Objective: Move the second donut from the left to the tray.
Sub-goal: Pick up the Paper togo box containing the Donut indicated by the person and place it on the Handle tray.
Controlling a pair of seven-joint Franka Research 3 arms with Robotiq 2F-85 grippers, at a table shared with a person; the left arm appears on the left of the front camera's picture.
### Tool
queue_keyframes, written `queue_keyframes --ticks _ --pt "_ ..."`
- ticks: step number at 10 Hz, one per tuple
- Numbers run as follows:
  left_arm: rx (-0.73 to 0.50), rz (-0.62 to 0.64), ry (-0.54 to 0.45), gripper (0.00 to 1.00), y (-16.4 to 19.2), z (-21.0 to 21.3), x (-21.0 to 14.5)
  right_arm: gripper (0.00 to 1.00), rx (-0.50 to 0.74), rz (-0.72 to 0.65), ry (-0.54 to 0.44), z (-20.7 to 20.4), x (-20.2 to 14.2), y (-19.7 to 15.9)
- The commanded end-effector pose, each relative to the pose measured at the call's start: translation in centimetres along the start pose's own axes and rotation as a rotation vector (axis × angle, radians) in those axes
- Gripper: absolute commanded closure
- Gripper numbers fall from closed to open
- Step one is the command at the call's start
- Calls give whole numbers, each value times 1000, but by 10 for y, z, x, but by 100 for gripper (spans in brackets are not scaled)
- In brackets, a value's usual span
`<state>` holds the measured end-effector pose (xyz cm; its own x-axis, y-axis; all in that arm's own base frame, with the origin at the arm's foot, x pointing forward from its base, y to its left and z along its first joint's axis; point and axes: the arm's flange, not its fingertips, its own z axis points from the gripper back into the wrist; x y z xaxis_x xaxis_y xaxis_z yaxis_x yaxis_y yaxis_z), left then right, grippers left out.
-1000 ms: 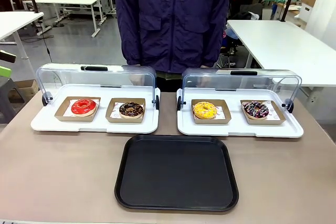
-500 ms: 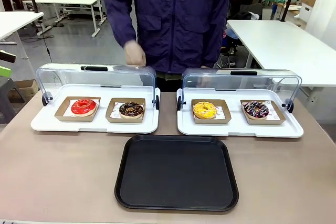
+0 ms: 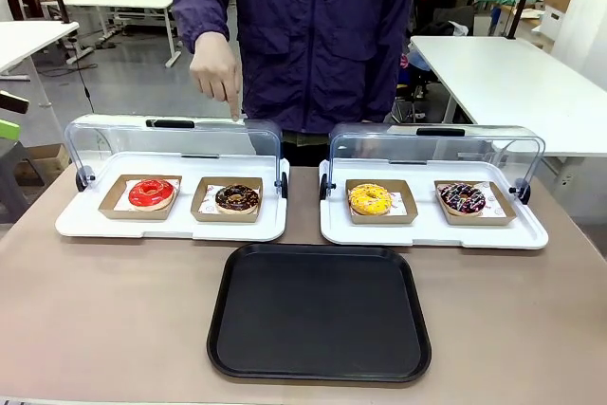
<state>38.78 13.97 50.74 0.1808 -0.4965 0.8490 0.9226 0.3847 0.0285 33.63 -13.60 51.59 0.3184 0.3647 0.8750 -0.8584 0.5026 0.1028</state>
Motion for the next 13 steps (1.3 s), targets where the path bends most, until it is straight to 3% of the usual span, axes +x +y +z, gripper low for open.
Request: queue_keyframes --ticks 1,13 --pt "0 -21 -29 0 0 -1 -1 0 -1 26 -24 0 2 -3" --pt "0 -21 -29 0 0 -1 -1 0 -1 26 -24 0 2 -3"
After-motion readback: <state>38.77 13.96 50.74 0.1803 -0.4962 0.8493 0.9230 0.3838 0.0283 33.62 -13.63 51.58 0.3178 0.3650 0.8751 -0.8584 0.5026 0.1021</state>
